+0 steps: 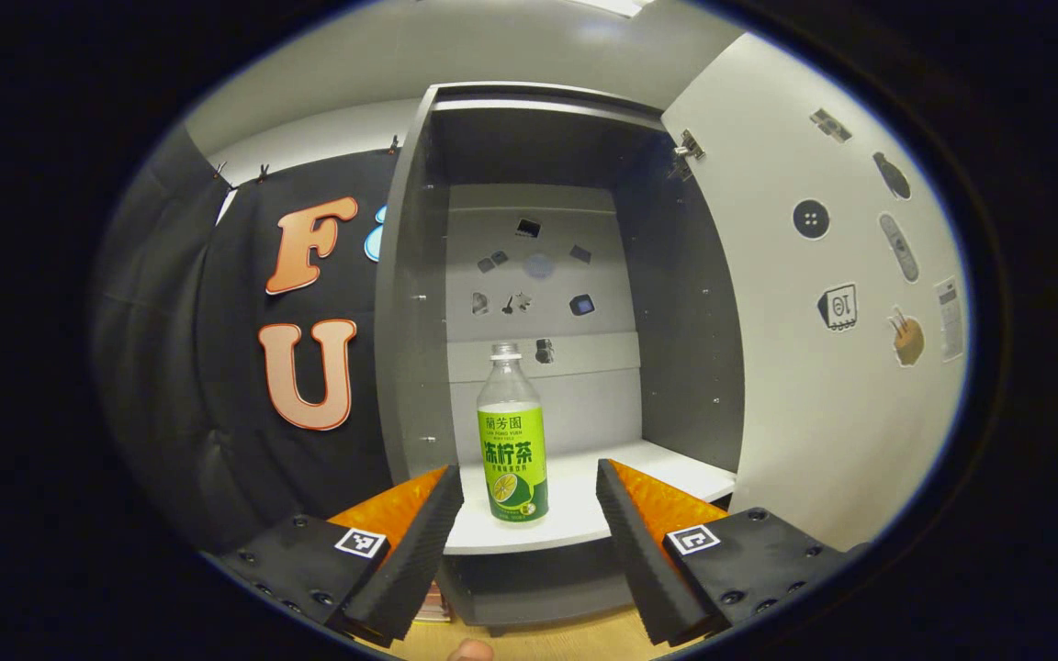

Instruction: Open the cabinet door with the right hand, grasp the bottle in the cabinet with the left hand and place it on the coaster, then close the cabinet door with the right hand.

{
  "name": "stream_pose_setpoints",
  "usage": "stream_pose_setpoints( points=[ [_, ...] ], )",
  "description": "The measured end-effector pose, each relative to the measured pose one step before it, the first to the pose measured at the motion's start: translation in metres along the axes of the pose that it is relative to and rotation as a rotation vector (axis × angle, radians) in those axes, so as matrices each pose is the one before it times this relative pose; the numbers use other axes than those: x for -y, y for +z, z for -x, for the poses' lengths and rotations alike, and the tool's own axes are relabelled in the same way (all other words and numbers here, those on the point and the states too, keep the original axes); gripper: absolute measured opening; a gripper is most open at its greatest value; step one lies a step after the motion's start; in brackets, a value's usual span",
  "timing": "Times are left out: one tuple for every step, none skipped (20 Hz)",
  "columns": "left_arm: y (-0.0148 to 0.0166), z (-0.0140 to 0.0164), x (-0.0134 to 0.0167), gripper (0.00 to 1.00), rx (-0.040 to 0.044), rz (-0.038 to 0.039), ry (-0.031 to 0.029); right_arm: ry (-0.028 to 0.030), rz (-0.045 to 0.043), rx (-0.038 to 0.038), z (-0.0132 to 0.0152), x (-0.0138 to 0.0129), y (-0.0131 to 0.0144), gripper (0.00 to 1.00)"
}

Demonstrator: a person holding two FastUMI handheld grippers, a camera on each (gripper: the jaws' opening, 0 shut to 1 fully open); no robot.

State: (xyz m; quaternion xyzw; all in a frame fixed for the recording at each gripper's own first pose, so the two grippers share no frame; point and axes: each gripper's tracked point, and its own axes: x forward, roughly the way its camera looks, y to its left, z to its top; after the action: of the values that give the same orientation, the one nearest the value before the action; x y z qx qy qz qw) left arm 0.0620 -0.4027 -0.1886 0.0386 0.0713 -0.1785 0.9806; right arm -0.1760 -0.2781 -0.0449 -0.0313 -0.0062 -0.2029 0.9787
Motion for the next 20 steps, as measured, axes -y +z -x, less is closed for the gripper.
stream_pose_setpoints(
  points=[
    [-0.00493,-0.01227,0.00121,0.93,-0.00834,-0.00111,0.00767,-0.01011,0.00807,0.00356,-0.00130,0.00521,0.00006,0.92],
    [-0.00381,-0.01139,0.00021,0.95,-0.00825,-0.00233,0.00861,-0.01035,0.00868,0.00394,-0.00189,0.00368,0.00121,0.92],
    [-0.00357,-0.01093,0.00010,0.95,-0.00617,0.00107,0.01011,-0.00813,0.00945,0.00288,-0.00268,0.00275,0.00001,0.92],
    [-0.00211,-0.01008,-0.00048,0.95,-0.00398,0.00209,0.01066,-0.00872,0.01021,0.00233,-0.00252,0.00311,0.00000,0.92],
    [-0.00069,-0.00898,0.00016,0.98,0.00058,0.00111,0.00732,-0.00994,0.00933,0.00270,-0.00422,0.00271,0.00009,0.92],
    [-0.00007,-0.00822,-0.00072,0.95,0.00356,0.00006,0.00823,-0.00755,0.00881,0.00180,-0.00284,0.00060,-0.00083,0.92],
    [-0.00150,-0.00850,-0.00183,0.97,-0.00446,0.00075,0.01131,-0.00222,0.00393,0.00114,-0.00298,-0.00128,-0.00070,0.92],
    [-0.00125,-0.00648,-0.00097,0.95,-0.00476,0.00539,0.00553,0.00148,-0.00021,-0.00065,-0.00078,-0.00138,-0.00255,0.92],
    [-0.00012,-0.00591,-0.00256,0.94,-0.00102,0.00841,0.00657,0.00190,0.00186,-0.00315,-0.00105,-0.00068,-0.00105,0.93],
    [0.00037,-0.00560,-0.00296,0.95,0.00115,0.00664,0.00973,0.00026,0.00420,-0.00216,-0.00064,-0.00097,-0.00172,0.93],
    [0.00032,-0.00581,-0.00397,0.97,0.00600,0.00578,0.01112,0.00099,0.00516,-0.00159,-0.00118,-0.00079,-0.00120,0.93],
    [0.00009,-0.00471,-0.00288,0.97,0.00402,0.00479,0.00676,0.00008,0.00434,-0.00225,-0.00250,-0.00128,-0.00174,0.93],
    [-0.00136,-0.00438,-0.00137,0.94,-0.00287,0.00293,0.00061,-0.00152,0.00130,-0.00326,-0.00273,-0.00173,-0.00191,0.93],
    [-0.00245,-0.00467,-0.00021,0.94,-0.01045,-0.00334,-0.00547,-0.00114,0.00010,-0.00341,-0.00384,-0.00352,-0.00221,0.93],
    [-0.00329,-0.00487,0.00006,0.93,-0.00852,-0.00520,-0.00022,-0.00190,-0.00063,-0.00086,-0.00138,-0.00127,-0.00204,0.93],
    [-0.00185,-0.00512,-0.00243,0.94,-0.00641,-0.00680,0.00746,-0.00221,-0.00003,-0.00008,-0.00102,0.00025,-0.00017,0.93],
    [-0.00341,-0.00499,-0.00264,0.94,-0.00774,-0.00762,0.00903,-0.00263,-0.00072,0.00088,-0.00005,-0.00030,-0.00023,0.93],
    [-0.00382,-0.00284,-0.00018,0.93,-0.00845,-0.00486,0.00013,-0.00142,-0.00139,0.00144,-0.00181,0.00000,0.00037,0.93],
    [-0.00258,-0.00402,0.00254,0.93,-0.00586,-0.00103,-0.00822,-0.00161,-0.00081,0.00177,-0.00060,-0.00011,0.00016,0.93],
    [-0.00237,-0.00334,-0.00071,0.97,-0.00436,0.00134,-0.00199,-0.00182,0.00075,0.00251,-0.00198,0.00061,0.00024,0.93]
  ],
)
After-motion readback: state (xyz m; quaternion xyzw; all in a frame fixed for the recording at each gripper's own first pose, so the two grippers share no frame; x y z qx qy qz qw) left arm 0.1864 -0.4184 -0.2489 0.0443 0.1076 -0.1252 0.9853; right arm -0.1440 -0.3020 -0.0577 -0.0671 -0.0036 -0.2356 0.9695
